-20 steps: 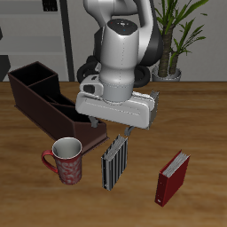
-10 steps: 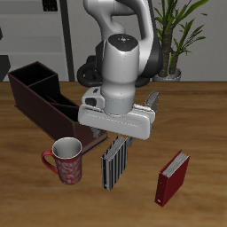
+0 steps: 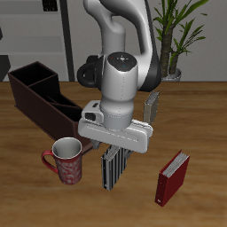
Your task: Place the striped book into the right desk caddy's front compartment
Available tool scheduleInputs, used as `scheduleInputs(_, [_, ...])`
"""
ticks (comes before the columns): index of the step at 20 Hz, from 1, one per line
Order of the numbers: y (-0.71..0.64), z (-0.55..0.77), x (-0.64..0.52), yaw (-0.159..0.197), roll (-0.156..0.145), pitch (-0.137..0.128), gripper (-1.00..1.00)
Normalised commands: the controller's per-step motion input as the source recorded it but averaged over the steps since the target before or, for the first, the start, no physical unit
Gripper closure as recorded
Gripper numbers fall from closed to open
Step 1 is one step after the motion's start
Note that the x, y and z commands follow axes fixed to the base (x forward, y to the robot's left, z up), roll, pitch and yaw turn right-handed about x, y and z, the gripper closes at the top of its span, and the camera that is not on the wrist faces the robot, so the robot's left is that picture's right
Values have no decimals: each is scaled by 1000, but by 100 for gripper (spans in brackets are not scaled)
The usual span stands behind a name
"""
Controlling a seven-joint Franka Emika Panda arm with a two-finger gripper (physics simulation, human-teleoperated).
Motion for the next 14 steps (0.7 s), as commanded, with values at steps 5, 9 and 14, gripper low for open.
scheduleInputs(5, [-71,-243,51,-17,-9,39,-100])
scheduleInputs(9, [12,-187,15,-5,-4,39,-100])
scheduleInputs(14, [57,-282,33,-9,24,54,100])
